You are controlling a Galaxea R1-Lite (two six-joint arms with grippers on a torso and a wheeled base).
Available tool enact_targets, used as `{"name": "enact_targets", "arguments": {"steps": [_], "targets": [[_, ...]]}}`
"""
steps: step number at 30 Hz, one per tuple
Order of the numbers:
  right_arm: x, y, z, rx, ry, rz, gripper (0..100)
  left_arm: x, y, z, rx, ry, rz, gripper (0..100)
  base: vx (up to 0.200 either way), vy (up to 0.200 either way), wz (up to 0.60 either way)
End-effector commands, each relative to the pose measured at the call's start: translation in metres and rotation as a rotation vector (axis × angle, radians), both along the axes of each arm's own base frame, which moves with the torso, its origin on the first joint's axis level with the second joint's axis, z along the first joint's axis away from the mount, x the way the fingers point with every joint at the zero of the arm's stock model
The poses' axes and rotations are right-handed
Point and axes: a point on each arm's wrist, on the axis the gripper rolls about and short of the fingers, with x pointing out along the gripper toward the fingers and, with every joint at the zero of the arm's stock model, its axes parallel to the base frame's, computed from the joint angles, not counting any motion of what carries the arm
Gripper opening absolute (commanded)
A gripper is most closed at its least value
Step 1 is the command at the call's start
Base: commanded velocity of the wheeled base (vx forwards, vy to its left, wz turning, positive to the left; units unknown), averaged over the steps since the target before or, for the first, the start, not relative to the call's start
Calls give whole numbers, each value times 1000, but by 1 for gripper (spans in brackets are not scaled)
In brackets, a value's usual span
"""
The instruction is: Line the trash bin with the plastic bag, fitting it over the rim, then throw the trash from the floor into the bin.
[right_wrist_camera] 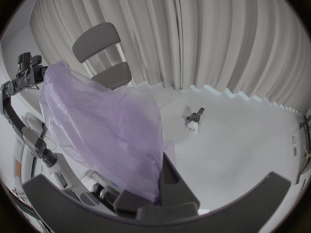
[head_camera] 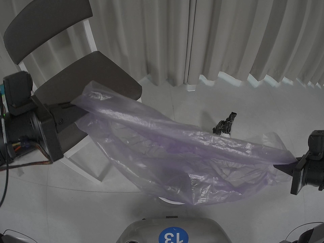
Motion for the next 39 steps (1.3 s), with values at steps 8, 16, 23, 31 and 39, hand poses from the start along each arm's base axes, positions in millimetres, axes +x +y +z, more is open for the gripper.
{"name": "enact_targets", "arguments": {"steps": [8, 16, 23, 31, 39], "targets": [[12, 10, -5, -83, 37, 25, 0, 15, -16, -31, 86, 108, 4, 0, 0, 0, 0], [12, 12, -6, -49, 66, 71, 0, 26, -24, -38, 104, 127, 6, 0, 0, 0, 0], [16, 9, -12, -35, 108, 81, 0, 38, -32, -46, 120, 145, 25, 0, 0, 0, 0], [34, 11, -20, -22, 155, 59, 0, 47, -37, -52, 115, 184, 35, 0, 0, 0, 0], [67, 11, -26, 152, 44, 26, 0, 49, -32, -73, 107, 274, 86, 0, 0, 0, 0]]}}
